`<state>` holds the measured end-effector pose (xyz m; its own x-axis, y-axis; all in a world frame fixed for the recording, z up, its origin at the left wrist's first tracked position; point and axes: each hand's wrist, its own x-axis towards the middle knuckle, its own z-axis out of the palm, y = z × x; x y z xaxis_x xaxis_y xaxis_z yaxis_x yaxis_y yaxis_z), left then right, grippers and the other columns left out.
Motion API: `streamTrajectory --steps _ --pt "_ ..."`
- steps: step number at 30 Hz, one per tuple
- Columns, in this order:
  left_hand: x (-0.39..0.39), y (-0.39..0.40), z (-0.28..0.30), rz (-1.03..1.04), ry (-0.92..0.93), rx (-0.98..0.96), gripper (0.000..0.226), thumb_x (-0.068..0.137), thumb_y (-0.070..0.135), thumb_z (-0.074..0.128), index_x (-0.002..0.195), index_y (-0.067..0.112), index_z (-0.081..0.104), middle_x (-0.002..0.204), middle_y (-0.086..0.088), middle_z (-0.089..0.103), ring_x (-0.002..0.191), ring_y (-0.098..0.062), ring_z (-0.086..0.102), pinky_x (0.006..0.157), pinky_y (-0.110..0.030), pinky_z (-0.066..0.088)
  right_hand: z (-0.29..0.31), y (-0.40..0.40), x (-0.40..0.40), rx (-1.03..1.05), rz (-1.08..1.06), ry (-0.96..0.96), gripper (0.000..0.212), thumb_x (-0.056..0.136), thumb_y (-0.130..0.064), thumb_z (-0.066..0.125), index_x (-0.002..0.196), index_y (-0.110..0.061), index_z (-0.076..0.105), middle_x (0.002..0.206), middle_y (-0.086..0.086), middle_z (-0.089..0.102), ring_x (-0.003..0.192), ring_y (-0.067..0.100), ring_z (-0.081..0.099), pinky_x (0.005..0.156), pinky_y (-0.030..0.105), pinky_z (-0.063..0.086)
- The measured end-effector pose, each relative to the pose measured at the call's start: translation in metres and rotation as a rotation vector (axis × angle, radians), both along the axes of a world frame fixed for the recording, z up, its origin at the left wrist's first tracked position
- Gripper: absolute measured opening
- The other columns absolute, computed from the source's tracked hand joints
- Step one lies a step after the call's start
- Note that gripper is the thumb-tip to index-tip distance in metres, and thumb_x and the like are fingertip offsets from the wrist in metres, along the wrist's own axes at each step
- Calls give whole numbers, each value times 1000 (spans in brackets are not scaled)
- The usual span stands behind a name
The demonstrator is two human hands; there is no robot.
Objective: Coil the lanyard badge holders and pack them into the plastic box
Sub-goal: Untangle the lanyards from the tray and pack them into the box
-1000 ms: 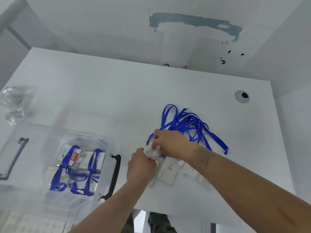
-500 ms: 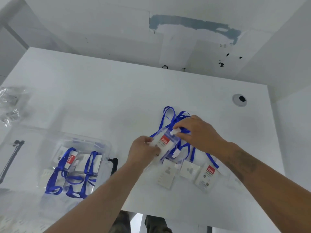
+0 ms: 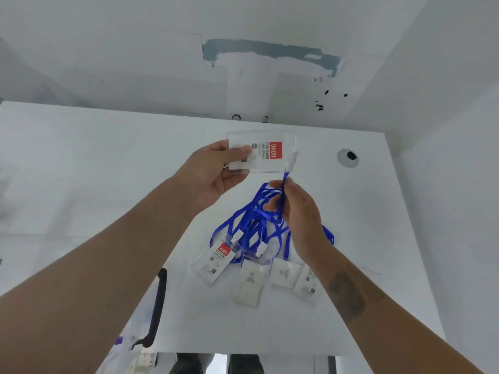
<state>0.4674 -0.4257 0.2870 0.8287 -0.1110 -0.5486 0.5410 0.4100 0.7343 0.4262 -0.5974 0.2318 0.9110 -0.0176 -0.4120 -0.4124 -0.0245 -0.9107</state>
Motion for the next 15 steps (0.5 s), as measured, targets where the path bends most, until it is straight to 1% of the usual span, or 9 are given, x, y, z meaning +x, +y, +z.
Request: streamTrajectory --steps 2,4,5,7,9,10,12,13,15 --pt "0 -3 2 8 -31 124 22 88 9 71 109 8 66 102 -7 77 86 -18 75 69 -24 61 11 13 -13 -100 148 12 33 105 -33 37 98 -20 68 64 0 64 60 10 58 71 31 52" --pt "-5 -5 1 -2 -81 320 15 86 9 73 100 8 68 95 -5 77 84 -16 75 71 -27 62 31 22 -27 -316 418 17 32 104 -39 38 90 -23 63 67 -2 62 54 5 52 61 24 47" --pt "-8 -5 -1 -20 -112 415 11 85 8 74 94 9 69 91 -3 77 82 -15 75 71 -28 62 44 22 -29 -454 551 0 33 103 -41 39 84 -24 59 70 -2 63 54 5 51 59 24 45" --pt "-16 -3 -4 -83 -164 561 8 84 6 74 88 12 69 88 -3 76 80 -15 75 70 -29 63 70 16 -23 -719 735 -96 32 102 -42 41 80 -23 54 76 -1 64 61 10 54 59 27 44" --pt "-23 0 -5 -164 -188 626 9 83 6 75 90 9 70 87 -5 76 78 -17 74 68 -29 63 92 3 -5 -884 790 -203 24 96 -43 51 81 -26 59 77 -7 64 66 10 57 62 29 44" --pt "-26 2 -4 -209 -184 642 10 83 6 75 91 8 69 86 -4 76 76 -17 73 64 -27 62 100 -4 6 -907 797 -246 19 93 -42 57 83 -28 65 80 -11 66 70 6 59 65 26 44" --pt "-30 6 0 -333 -147 647 11 83 8 76 90 9 68 84 -4 76 71 -14 74 58 -22 59 113 -15 26 -866 781 -314 10 87 -38 68 86 -29 73 83 -16 69 72 -2 61 63 13 42" --pt "-33 9 3 -406 -124 616 12 83 9 76 92 10 68 86 -4 77 73 -13 75 60 -23 58 116 -20 34 -816 753 -340 7 84 -36 73 85 -28 74 80 -17 69 70 -5 60 60 6 40" --pt "-35 15 10 -513 -88 445 16 83 8 75 98 8 68 93 -7 77 83 -18 75 68 -28 60 113 -27 44 -667 650 -346 9 78 -31 80 82 -25 74 75 -16 70 64 -7 59 57 3 39"
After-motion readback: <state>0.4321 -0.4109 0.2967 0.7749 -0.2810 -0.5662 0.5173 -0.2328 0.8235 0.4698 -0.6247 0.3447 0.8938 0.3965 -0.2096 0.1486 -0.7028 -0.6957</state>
